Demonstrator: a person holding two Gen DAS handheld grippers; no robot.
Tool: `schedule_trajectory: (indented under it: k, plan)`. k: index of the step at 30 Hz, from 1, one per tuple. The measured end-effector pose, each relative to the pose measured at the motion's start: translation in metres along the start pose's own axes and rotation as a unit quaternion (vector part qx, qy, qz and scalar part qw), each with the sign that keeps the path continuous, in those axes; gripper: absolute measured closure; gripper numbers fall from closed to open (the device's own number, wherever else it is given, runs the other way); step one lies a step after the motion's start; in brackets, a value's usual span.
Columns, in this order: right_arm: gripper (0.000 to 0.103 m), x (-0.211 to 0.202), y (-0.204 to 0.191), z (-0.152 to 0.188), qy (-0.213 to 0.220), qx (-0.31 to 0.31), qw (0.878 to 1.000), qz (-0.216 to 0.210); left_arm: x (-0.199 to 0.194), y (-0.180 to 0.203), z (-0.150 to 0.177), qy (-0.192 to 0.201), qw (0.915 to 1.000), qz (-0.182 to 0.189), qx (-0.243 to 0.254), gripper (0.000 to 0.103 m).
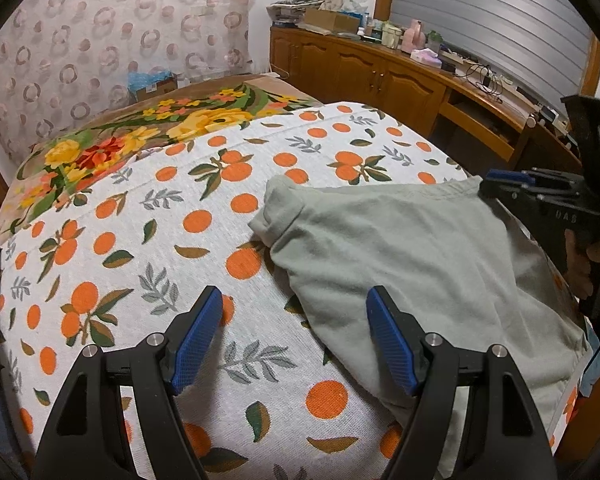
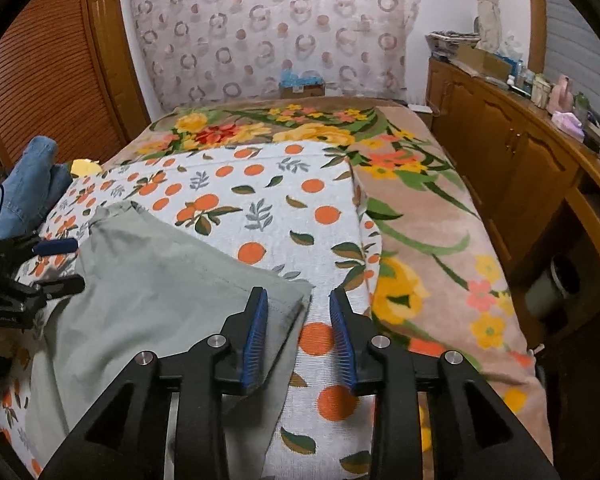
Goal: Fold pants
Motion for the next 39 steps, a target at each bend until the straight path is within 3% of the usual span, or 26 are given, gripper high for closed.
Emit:
schedule_trajectory:
  k: [7,8,9,10,14,21,25,31,39]
  plan:
    - [0.070,0.012,0.003,0.001,-0.020,-0.010,1.000,-0.006,-0.001,-0.001,-0.013,0.003,1.0000,-0.009,-0.002,0.027]
    - [0.075,0.011,0.001,0.000,-0.019,-0.012,1.000,-0.008,0.000,0.000,-0.015,0.003,0.9999,-0.010,0.000,0.027]
    - [0.089,0.010,0.000,-0.001,-0.017,-0.015,1.000,-0.011,0.002,0.001,-0.016,0.002,0.9999,-0.011,0.001,0.027]
    - [0.094,0.009,-0.001,-0.002,-0.015,-0.020,1.000,-0.016,0.002,0.002,-0.016,0.001,0.9999,-0.012,0.003,0.027]
    - [0.098,0.002,-0.003,-0.007,0.009,-0.038,0.999,-0.009,0.002,0.005,-0.016,0.001,0.9999,-0.014,0.002,0.027]
    - [0.098,0.010,-0.006,-0.003,0.007,-0.036,0.999,0.008,-0.010,0.010,-0.006,0.007,0.9998,-0.020,-0.001,0.027]
    - [0.076,-0.001,-0.005,-0.002,0.012,-0.019,1.000,0.014,-0.022,0.015,0.001,0.014,0.9997,-0.022,-0.001,0.027]
    - [0.072,-0.038,-0.013,0.017,0.030,-0.017,0.999,0.007,-0.041,0.028,0.015,0.027,0.9994,-0.022,0.002,0.027]
    - [0.072,-0.084,-0.028,0.075,0.030,-0.025,0.999,-0.002,-0.067,0.049,0.041,0.036,0.9990,-0.026,0.007,0.027]
Point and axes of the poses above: each gripper's, at about its wrist camera, not at the fingertips, and x roughly the way its jaws point, y to its right, z to its underside, the point moved 4 cm from there along x, roughly the way its jaws point, and after that the axes turned 5 degrees about x, right-handed, at the moved point
